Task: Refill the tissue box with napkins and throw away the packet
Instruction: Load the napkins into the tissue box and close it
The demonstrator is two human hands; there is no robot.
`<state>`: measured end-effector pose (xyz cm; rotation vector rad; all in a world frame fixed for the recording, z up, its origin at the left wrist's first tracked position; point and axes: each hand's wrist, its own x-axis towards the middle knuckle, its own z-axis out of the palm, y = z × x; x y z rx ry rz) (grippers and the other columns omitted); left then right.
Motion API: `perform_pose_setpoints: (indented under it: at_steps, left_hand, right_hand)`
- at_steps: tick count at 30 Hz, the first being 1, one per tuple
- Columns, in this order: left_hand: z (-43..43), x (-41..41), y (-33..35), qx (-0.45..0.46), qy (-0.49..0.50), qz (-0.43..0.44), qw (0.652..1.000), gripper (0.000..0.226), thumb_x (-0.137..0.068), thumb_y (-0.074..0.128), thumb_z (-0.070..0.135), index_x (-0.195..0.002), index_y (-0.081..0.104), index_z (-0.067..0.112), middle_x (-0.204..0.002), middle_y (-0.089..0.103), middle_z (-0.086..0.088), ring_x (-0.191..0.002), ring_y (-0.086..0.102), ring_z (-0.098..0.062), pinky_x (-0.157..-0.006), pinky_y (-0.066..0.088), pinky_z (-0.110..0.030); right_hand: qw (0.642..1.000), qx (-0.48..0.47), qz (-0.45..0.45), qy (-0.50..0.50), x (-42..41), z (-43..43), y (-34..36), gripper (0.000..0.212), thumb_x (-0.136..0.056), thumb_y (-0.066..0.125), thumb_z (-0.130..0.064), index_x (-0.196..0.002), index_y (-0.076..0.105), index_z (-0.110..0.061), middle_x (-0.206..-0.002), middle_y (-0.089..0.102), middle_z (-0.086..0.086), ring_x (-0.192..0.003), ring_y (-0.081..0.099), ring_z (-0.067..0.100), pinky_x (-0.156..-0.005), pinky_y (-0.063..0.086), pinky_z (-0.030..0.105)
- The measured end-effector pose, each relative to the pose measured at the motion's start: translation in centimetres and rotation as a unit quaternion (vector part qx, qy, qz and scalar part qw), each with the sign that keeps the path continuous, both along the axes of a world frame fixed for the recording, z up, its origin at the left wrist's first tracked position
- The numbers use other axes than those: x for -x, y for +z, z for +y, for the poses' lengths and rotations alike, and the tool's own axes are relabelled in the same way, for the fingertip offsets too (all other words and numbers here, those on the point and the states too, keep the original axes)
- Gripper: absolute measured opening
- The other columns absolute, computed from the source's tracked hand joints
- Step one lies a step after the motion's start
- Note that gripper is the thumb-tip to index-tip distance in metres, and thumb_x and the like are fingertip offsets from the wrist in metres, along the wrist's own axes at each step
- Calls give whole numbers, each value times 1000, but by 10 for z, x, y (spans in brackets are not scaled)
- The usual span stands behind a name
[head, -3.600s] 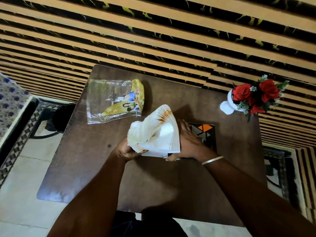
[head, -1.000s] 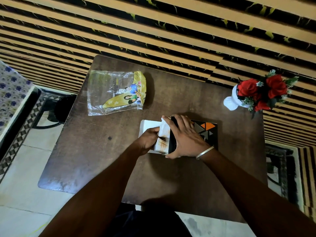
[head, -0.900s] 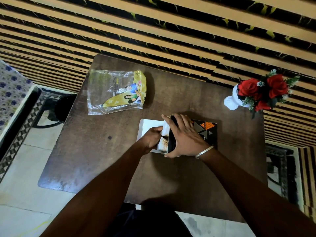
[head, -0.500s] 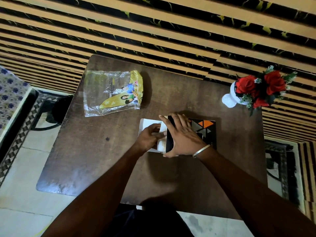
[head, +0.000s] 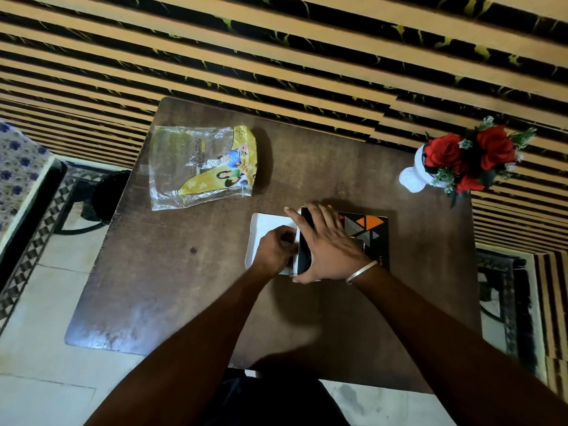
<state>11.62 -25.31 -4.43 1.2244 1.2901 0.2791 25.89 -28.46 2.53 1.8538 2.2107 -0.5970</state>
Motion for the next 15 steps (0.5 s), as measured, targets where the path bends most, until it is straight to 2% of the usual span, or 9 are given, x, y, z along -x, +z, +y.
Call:
perform_pose_setpoints:
  at_steps: [2, 5, 7, 9, 12, 15]
  left_hand:
    - [-2, -4, 5, -25, -26, 15, 999, 34, -78, 67, 19, -109, 65, 6, -104, 73, -16, -96, 70, -35, -85, 58, -51]
    - [-1, -13, 15, -50, -67, 36, 996, 38, -91, 62, 12, -127, 58, 0, -122, 66, -23, -112, 63, -39, -98, 51, -43]
    - [-1, -14, 17, -88, -119, 82, 986, 40, -94, 62, 16, -130, 56, -1, -128, 64, -21, -116, 61, -37, -103, 48, -44]
    - [0, -18, 18, -117, -149, 107, 976, 40, -94, 63, 19, -128, 57, 0, -126, 65, -18, -114, 62, -36, -101, 48, -41]
    - [2, -6, 14, -137, -136, 134, 972, 36, -89, 68, 17, -121, 62, 3, -118, 69, -16, -107, 67, -34, -94, 52, -40]
    - [1, -7, 16, -137, -172, 133, 966, 39, -88, 71, 19, -121, 61, 1, -121, 68, -17, -109, 65, -35, -95, 51, -39]
  right_hand:
    - [1000, -2, 4, -1, 1, 0, 0, 140, -49, 74, -74, -158, -3, -33, -160, 17, 18, -149, 14, 40, -125, 9, 55]
    - [1000, 0, 8, -1, 3, 1, 2, 137, -51, 74, -73, -158, -2, -32, -161, 16, 18, -150, 13, 40, -124, 7, 54]
    - [1000, 4, 10, 0, 4, 1, 1, 137, -52, 75, -73, -158, -2, -33, -162, 14, 19, -150, 12, 40, -124, 6, 55]
    - [1000, 7, 7, -10, 1, 0, 1, 138, -51, 75, -74, -158, -3, -34, -163, 12, 19, -151, 10, 41, -124, 4, 56]
    - [1000, 9, 10, 0, 5, 1, -2, 138, -51, 75, -76, -157, -4, -36, -164, 10, 20, -152, 7, 42, -124, 1, 55]
    - [1000, 6, 11, -9, 4, 2, -4, 139, -50, 75, -75, -157, -5, -37, -163, 10, 21, -152, 6, 42, -124, 0, 55]
